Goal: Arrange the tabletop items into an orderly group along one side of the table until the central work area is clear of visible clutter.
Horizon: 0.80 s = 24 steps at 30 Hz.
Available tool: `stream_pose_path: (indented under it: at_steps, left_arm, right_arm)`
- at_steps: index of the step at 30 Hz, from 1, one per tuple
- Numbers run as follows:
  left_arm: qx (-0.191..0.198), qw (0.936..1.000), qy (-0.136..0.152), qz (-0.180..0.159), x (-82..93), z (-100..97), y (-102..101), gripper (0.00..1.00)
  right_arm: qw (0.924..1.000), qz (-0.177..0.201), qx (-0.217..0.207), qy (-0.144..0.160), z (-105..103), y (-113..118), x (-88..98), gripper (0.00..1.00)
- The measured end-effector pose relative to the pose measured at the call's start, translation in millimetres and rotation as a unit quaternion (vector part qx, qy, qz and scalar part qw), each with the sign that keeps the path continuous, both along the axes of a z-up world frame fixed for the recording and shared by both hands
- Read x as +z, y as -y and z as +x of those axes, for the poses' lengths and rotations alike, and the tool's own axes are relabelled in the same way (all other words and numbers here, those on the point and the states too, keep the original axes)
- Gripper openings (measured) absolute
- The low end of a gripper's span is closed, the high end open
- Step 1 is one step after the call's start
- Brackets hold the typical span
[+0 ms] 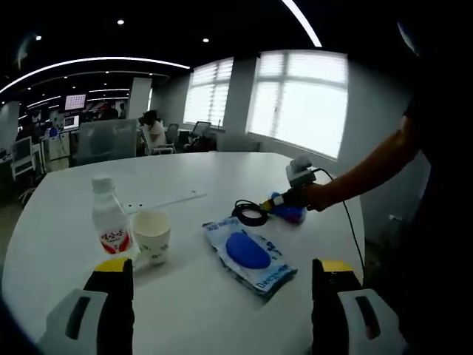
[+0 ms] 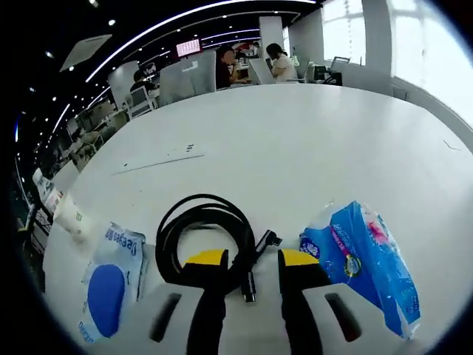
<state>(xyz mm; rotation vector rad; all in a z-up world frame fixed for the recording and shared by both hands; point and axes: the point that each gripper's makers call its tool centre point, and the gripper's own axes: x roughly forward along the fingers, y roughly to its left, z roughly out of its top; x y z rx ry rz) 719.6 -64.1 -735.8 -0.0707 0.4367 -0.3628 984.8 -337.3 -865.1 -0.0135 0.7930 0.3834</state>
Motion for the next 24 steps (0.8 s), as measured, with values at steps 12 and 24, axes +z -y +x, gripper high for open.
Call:
stream_pose_path:
  at_steps: [12,24]
  left_arm:
    - [0.000,1.0000,-0.008,-0.005,-5.5,4.1,-4.3,0.99]
    - [-0.001,0.9998,-0.016,-0.008,-12.1,8.4,-7.4,0.98]
  right_arm:
    - [0.9998,0.006,-0.020,0.004,2.6,-2.2,-8.3,0.18]
    - [0.9994,-0.018,-0.021,0.019,5.6,-6.5,-11.5,0.13]
